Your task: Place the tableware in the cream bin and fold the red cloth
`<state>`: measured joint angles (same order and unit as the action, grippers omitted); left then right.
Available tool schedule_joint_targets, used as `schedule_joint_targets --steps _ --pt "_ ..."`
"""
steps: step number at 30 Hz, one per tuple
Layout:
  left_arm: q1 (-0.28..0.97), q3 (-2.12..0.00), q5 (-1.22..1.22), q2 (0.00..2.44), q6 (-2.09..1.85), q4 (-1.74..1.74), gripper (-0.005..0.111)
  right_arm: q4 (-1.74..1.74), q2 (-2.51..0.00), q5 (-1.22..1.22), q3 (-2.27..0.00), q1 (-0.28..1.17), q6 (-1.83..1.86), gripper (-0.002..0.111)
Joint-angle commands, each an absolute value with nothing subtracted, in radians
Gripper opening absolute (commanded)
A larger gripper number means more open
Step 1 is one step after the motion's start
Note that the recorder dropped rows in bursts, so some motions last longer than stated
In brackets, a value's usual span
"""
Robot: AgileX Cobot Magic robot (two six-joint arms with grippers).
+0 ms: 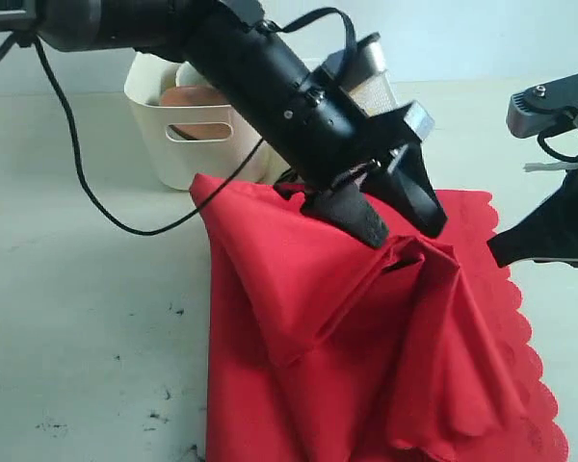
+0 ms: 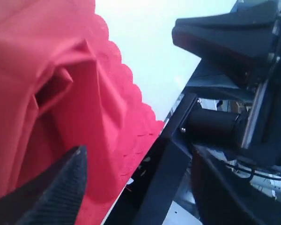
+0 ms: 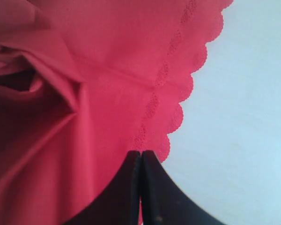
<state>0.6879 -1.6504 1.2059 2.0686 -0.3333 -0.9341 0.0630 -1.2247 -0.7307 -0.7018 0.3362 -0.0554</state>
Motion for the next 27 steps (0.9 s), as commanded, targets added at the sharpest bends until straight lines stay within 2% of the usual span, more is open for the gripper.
schedule_joint_targets --steps 1,7,14,27 --pt "0.748 -1.655 1.172 2.095 -0.371 -0.924 0.062 0.070 -1.219 -0.728 -0.709 0.338 -0.056 0.000" --pt "0.702 -1.655 1.213 2.058 -0.300 -0.778 0.062 0.070 -1.217 -0.737 -0.705 0.338 -0.053 0.000" --pt "0.638 -1.649 1.221 1.990 -0.089 -0.358 0.062 0.070 -1.211 -0.732 -0.705 0.338 -0.053 0.000" --pt "0.546 -1.486 1.221 2.025 -0.085 -0.382 0.062 0.070 -1.211 -0.712 -0.705 0.338 -0.053 0.000"
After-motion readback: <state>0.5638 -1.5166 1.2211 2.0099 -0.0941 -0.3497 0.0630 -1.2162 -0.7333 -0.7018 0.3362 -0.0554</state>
